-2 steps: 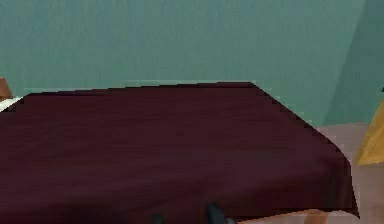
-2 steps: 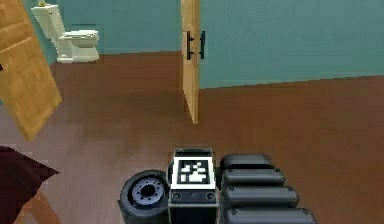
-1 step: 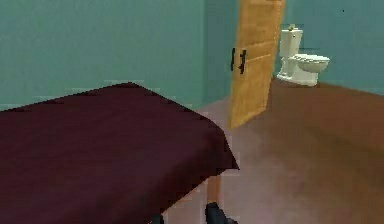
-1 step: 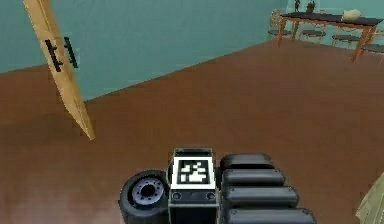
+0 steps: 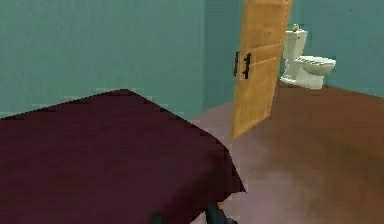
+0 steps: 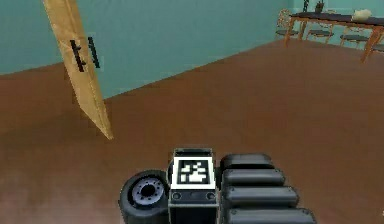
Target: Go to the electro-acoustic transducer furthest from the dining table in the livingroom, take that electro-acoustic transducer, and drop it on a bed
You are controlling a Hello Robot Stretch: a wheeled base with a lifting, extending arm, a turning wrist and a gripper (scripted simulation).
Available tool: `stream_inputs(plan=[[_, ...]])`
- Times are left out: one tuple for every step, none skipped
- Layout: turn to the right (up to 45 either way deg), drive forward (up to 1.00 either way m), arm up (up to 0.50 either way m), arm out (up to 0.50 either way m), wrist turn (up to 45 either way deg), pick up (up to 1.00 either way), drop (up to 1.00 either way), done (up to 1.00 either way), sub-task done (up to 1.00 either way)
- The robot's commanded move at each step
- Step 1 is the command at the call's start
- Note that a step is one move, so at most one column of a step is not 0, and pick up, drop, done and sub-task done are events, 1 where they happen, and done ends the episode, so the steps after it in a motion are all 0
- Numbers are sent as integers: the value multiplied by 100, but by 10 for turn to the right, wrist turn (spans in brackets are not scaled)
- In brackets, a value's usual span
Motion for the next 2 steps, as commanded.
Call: stream_inputs(plan=[[-450,0,0,0,0,0,0,0,0],[-450,0,0,0,0,0,0,0,0]])
